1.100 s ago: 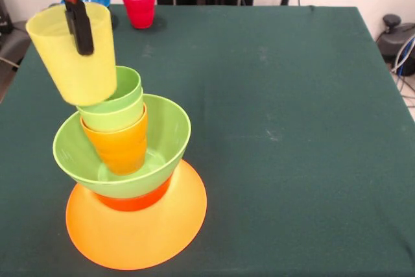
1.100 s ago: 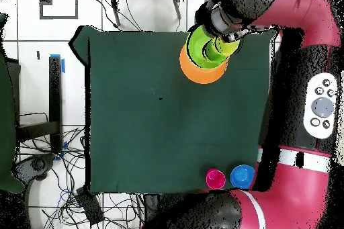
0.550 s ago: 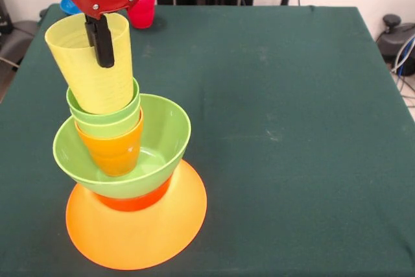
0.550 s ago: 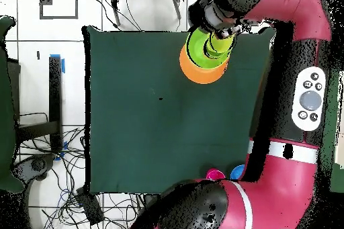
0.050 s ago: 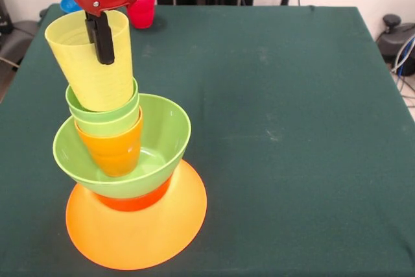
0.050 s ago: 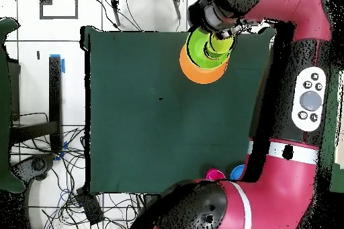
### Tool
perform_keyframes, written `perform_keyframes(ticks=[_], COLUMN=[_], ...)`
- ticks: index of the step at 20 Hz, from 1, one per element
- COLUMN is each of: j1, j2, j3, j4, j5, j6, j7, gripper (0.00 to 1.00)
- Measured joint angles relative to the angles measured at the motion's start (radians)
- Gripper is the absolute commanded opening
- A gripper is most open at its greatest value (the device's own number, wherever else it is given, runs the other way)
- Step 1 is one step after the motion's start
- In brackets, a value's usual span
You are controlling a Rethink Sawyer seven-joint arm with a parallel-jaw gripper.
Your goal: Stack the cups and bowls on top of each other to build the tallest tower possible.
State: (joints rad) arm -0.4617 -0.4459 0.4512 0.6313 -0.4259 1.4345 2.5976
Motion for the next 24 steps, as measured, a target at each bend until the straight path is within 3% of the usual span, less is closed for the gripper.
perform_keyframes(ticks=[7, 8, 24], j1=[0.011, 0.012, 0.032], j2=[0.000, 0.000, -0.001], j3=[-0.002, -0.002, -0.004], j4=[0.000, 0.000, 0.000], j5=[0.000, 0.000, 0.000], j6=[0.015, 0.017, 0.020], j7=[0.000, 0.000, 0.000], gripper=[0.00, 1.00, 1.00])
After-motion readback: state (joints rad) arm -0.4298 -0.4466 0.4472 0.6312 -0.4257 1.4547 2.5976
